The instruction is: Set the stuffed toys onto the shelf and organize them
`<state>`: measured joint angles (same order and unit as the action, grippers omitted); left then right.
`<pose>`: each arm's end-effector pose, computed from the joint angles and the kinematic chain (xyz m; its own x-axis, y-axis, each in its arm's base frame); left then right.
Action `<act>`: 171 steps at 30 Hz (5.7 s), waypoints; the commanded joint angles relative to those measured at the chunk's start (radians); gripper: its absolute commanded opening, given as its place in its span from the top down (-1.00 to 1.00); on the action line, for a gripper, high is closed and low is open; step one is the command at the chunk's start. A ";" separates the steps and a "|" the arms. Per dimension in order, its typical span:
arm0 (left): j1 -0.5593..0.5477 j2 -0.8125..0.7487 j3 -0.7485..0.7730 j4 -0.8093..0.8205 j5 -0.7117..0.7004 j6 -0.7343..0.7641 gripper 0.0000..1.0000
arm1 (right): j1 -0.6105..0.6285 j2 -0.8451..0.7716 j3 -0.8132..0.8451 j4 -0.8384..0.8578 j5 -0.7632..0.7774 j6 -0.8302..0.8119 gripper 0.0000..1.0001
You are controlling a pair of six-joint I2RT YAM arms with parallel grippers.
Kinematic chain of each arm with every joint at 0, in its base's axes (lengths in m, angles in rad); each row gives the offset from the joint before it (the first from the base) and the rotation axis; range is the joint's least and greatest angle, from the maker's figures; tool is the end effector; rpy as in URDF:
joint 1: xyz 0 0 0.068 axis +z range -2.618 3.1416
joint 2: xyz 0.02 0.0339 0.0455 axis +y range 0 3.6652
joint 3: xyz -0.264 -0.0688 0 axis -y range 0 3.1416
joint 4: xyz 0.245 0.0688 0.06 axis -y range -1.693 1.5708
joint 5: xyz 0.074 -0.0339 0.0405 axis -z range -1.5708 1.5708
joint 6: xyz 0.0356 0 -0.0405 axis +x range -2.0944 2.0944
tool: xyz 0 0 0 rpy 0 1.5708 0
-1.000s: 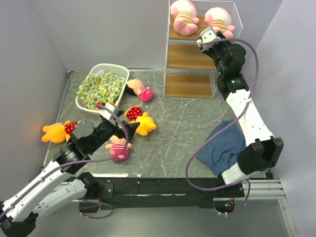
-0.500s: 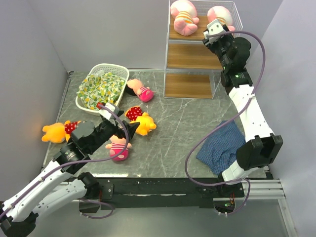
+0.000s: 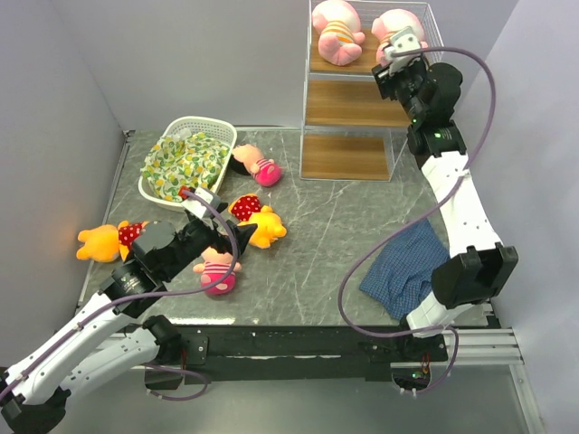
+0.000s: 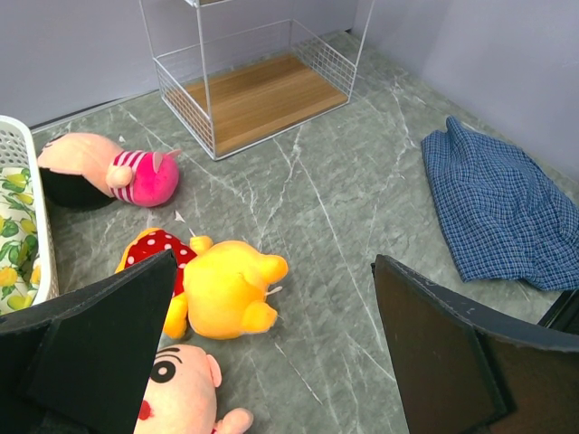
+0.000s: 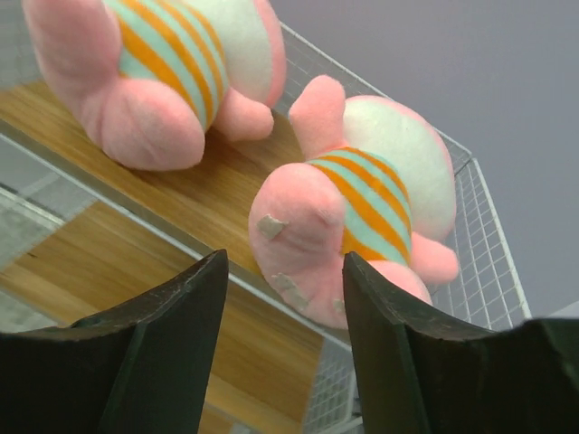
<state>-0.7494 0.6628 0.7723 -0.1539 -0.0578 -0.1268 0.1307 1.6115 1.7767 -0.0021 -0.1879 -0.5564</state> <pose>0.1173 -0.1063 0.3575 -0.1129 -0.0674 -0.9913 0.6286 0.7678 -0.1238 0.3660 0.0548 0.4944 0.3008 -0.4838 -0.8219 -0.1789 0.8179 -0.5469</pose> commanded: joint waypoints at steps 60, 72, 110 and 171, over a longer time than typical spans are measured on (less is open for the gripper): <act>-0.001 0.090 0.019 0.002 -0.169 -0.025 -0.93 | -0.005 -0.312 -0.131 -0.254 0.099 0.762 -0.29; 0.001 0.167 0.036 -0.036 -0.299 -0.028 -0.93 | 0.343 -0.616 -0.957 0.094 0.153 1.215 -0.25; -0.001 0.147 0.019 -0.026 -0.272 0.004 -0.94 | 0.583 0.050 -1.045 0.587 0.142 1.613 0.72; -0.036 0.383 0.369 -0.168 0.292 -0.181 0.98 | 0.584 -1.044 -1.280 0.269 -0.013 1.023 -0.36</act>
<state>-0.8074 1.1011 1.0241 -0.2596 0.1848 -0.1265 0.7109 0.6346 0.5423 0.2180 -0.1246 0.6968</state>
